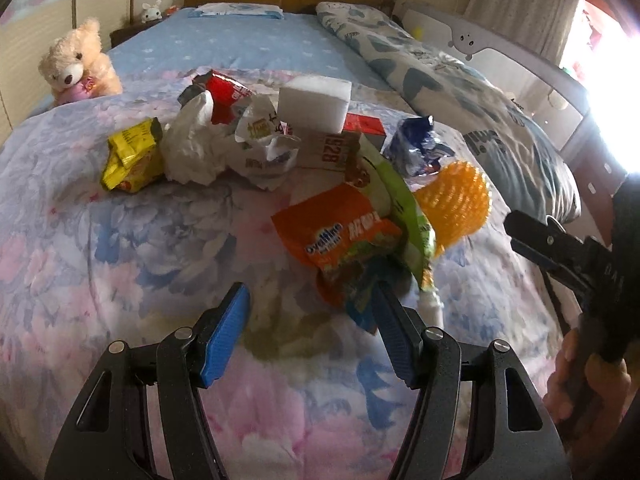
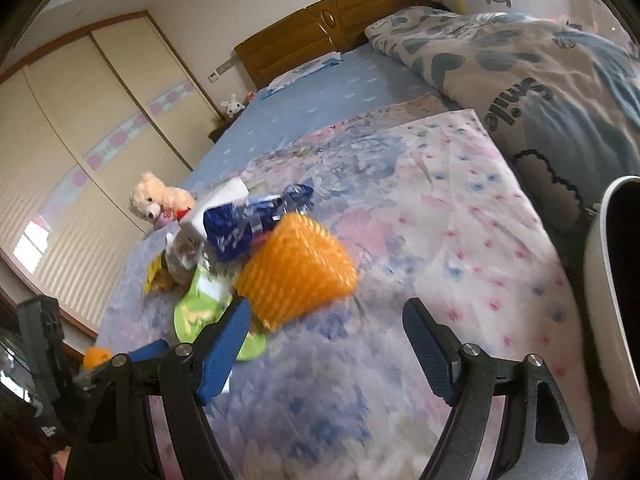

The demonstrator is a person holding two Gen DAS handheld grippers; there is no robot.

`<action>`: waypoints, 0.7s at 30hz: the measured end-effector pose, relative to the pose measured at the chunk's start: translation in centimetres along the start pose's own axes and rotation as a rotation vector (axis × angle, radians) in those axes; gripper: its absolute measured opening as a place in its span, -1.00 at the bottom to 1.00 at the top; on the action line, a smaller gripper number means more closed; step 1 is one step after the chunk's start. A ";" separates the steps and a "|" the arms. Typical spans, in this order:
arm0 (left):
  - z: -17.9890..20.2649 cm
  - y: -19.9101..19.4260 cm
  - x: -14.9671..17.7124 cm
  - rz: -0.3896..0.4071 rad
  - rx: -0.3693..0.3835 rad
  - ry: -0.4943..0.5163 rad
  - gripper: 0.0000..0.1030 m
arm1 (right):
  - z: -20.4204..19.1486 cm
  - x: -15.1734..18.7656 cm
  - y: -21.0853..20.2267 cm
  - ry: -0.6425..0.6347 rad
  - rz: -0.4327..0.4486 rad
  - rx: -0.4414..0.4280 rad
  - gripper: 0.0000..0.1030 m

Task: Collect trash
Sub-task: 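Grasp the orange Ovaltine wrapper with the left tool while the right tool grasps the orange mesh sleeve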

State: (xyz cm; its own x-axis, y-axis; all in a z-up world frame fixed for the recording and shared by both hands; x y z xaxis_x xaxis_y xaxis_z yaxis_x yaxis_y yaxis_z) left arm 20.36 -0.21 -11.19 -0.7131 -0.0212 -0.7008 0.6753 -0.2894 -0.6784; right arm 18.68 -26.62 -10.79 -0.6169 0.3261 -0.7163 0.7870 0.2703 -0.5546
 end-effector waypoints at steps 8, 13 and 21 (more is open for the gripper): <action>0.7 2.7 -0.4 -0.033 0.040 -0.008 0.11 | -0.2 -0.3 3.9 0.053 -0.060 -0.044 0.07; 1.3 2.8 -0.4 -0.035 0.078 -0.008 -0.74 | -1.0 0.0 3.6 0.010 -0.046 -0.060 -0.61; 0.2 -0.5 0.7 0.023 0.033 -0.025 -0.79 | -1.0 0.5 -0.2 -0.023 0.005 -0.071 -0.80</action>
Point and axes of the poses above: each gripper's, at about its wrist camera, not at the fingertips, and y roughly the way its jaws point, z to its right, x to its underside, the point moved 1 cm from there along y, roughly the way its jaws point, and after that the axes turned 10 degrees about z, right-handed, at the moved point
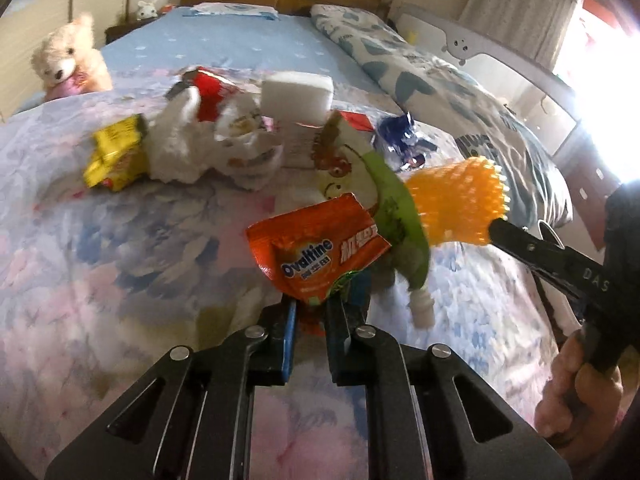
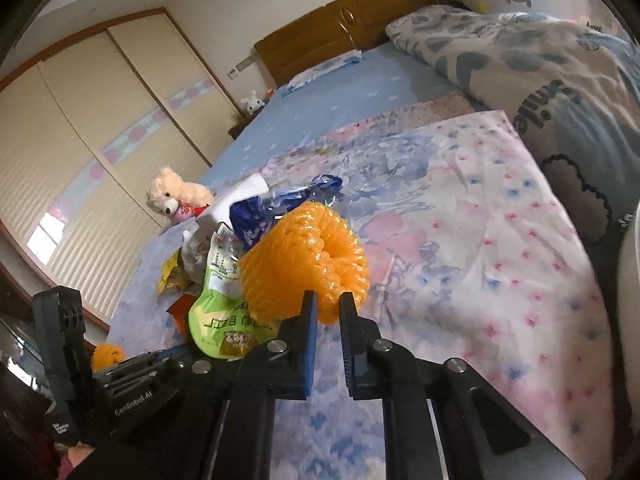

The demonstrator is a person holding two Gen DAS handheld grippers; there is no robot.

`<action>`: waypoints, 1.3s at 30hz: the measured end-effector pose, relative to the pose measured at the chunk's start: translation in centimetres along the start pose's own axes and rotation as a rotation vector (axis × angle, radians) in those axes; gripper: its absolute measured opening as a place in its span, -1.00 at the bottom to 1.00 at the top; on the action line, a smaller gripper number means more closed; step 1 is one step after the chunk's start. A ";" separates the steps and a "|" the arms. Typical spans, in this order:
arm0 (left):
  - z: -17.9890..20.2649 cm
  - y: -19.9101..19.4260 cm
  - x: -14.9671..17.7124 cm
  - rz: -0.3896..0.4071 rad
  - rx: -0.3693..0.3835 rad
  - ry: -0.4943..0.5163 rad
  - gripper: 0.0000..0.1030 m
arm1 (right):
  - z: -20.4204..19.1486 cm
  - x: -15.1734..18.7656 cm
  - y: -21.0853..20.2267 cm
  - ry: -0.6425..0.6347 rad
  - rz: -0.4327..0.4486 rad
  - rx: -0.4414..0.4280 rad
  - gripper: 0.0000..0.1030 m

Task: Collect trash
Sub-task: 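Grasp the orange Ovaltine wrapper with the left tool while the right tool grasps the orange mesh sleeve, then carry both items over the black bin and open both tools to drop them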

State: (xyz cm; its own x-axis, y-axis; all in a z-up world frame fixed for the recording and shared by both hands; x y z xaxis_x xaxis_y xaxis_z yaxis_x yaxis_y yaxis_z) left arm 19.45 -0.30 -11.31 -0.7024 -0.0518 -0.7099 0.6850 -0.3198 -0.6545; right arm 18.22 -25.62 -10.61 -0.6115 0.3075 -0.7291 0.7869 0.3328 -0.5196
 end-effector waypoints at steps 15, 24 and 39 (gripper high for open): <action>4.3 -5.2 1.6 0.029 0.115 0.037 -0.79 | 2.2 1.6 -7.4 -0.001 0.050 0.043 -0.81; 9.7 -4.3 2.2 -0.007 0.194 0.117 -0.79 | 5.2 2.2 -11.3 0.036 0.085 0.098 -0.81; 17.0 -2.3 2.3 -0.055 0.289 0.216 -0.79 | 10.1 1.8 -16.6 0.086 0.153 0.205 -0.81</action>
Point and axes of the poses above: each gripper's, at about its wrist camera, not at the fingertips, and y roughly the way its jaws point, z to its right, x to its underside, the point moved 1 cm from there along y, roughly the way its jaws point, and after that the axes turned 10 degrees about z, right-handed, at the moved point
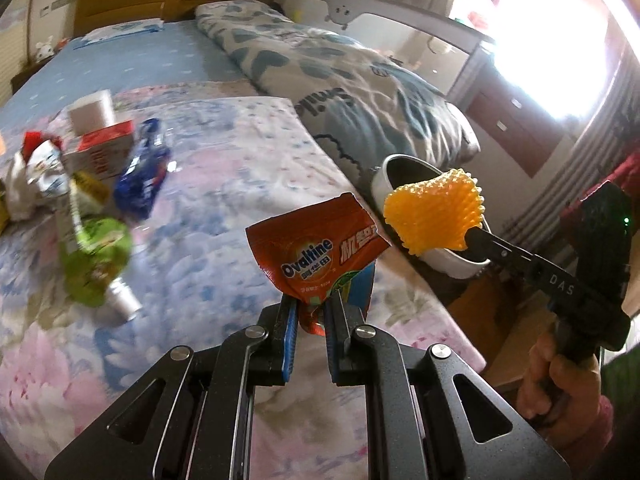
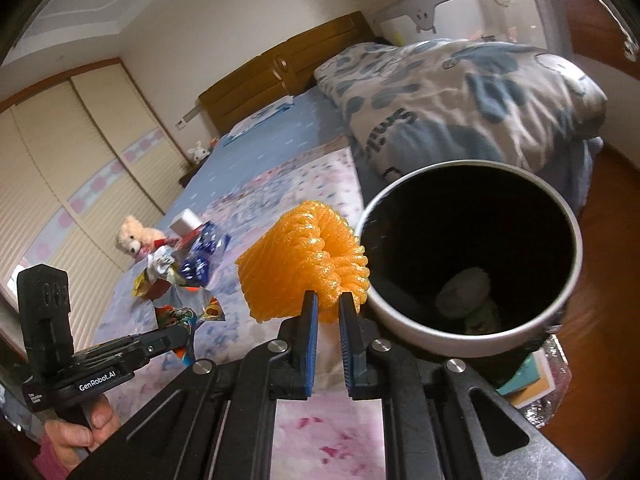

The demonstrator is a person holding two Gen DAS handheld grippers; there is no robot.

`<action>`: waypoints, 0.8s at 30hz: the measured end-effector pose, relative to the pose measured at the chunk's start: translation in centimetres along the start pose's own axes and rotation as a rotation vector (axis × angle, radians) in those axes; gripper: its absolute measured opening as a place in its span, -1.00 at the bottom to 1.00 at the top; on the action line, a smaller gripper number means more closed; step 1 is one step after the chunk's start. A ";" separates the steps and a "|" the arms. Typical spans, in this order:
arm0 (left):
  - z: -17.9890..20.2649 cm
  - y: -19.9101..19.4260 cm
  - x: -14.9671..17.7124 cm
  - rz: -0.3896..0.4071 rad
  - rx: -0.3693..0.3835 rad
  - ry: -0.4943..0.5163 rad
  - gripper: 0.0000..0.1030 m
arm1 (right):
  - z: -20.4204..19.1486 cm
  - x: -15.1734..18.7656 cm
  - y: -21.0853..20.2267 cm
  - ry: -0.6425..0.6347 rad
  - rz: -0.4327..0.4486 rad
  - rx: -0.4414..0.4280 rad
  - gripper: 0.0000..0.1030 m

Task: Collect trash
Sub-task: 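Carry both items over the black bin and open both tools to drop them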

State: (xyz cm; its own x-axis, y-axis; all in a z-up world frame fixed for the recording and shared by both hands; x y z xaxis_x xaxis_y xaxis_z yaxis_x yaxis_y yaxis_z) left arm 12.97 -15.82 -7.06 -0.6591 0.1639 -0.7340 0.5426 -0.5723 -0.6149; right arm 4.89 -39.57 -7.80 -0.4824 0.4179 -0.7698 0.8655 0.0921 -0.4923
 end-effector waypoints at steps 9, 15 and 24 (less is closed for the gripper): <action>3.0 2.5 -1.3 -0.027 0.046 0.044 -0.79 | 3.7 -1.3 -1.5 0.025 0.031 0.075 -0.81; 5.2 4.4 -2.1 -0.046 0.073 0.069 -0.79 | 6.0 -1.7 -2.1 0.040 0.039 0.128 -0.81; 8.2 6.9 -3.2 -0.068 0.100 0.113 -0.79 | 8.5 -2.6 -2.3 0.050 0.039 0.179 -0.81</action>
Point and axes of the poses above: each gripper's, at about its wrist camera, not at the fingertips, and y roughly the way its jaws point, z to its right, x to its underside, the point moved 1 cm from there along y, roughly the way its jaws point, and after that the axes turned 10 degrees about z, right-handed, at the moved point
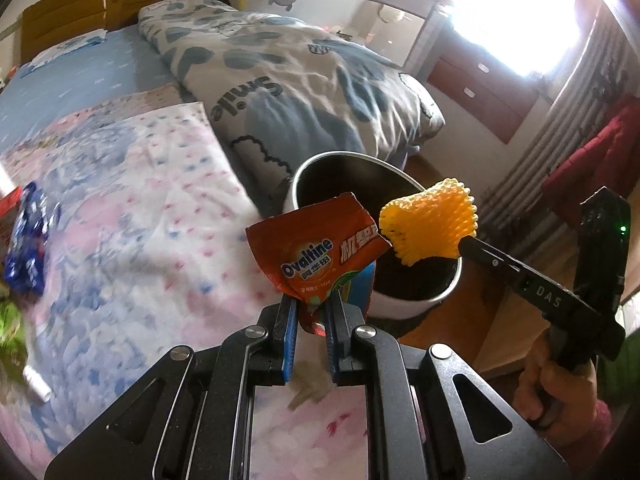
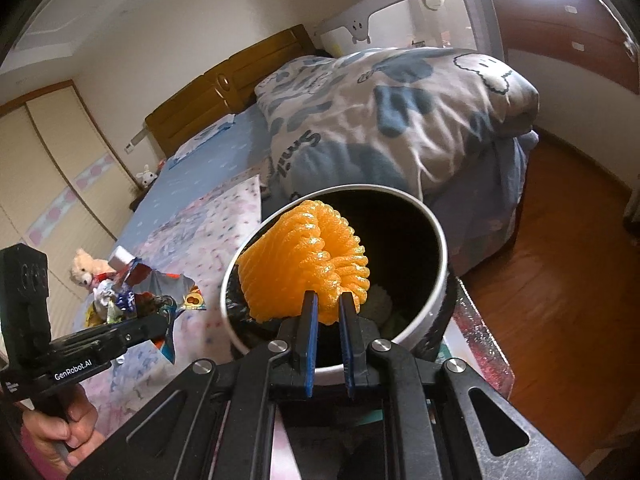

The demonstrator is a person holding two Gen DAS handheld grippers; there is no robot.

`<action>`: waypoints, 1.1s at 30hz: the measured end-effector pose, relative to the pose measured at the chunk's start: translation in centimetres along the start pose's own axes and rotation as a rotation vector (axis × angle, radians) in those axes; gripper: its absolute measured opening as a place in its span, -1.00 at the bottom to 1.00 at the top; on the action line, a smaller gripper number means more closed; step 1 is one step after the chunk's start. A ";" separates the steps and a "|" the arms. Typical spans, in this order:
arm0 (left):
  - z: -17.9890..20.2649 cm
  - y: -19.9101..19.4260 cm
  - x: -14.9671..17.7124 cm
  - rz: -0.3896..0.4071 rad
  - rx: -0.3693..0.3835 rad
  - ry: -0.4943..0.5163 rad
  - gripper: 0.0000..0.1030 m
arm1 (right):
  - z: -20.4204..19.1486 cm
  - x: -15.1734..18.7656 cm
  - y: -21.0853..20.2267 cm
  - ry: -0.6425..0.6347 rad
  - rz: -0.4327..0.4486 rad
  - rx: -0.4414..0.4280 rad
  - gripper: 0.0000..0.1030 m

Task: Collect trash
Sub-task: 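Carry both items over the black bin and open both tools to drop them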

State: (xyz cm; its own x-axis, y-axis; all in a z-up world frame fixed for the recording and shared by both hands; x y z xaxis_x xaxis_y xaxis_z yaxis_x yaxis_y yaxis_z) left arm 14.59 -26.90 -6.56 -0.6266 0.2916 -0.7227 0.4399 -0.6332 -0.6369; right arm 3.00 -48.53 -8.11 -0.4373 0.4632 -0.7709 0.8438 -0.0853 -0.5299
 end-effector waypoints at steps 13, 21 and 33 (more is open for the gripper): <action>2.1 3.3 -1.7 -0.042 0.039 0.022 -0.79 | 1.9 -1.3 0.9 0.001 -0.006 0.038 -0.80; 2.9 4.6 -2.1 -0.063 0.047 0.036 -0.77 | 2.2 -1.5 1.8 -0.008 -0.026 0.047 -0.80; 3.0 4.7 -1.6 -0.061 0.037 0.044 -0.08 | 2.8 -1.7 3.1 0.029 -0.056 0.038 -0.30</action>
State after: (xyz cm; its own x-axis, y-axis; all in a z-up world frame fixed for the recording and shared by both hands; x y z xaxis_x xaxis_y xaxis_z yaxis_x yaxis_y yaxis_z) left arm 15.70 -32.46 -7.62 -0.6220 0.3616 -0.6946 0.3770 -0.6392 -0.6703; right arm 5.46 -52.05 -9.43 -0.4742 0.4932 -0.7293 0.8053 -0.0918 -0.5857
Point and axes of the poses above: each gripper's, at about its wrist camera, not at the fingertips, and y roughly the way its jaws point, z to its right, x to its underside, the point moved 1 cm from there along y, roughly the way its jaws point, and after that the axes turned 10 degrees about z, right-handed, at the moved point
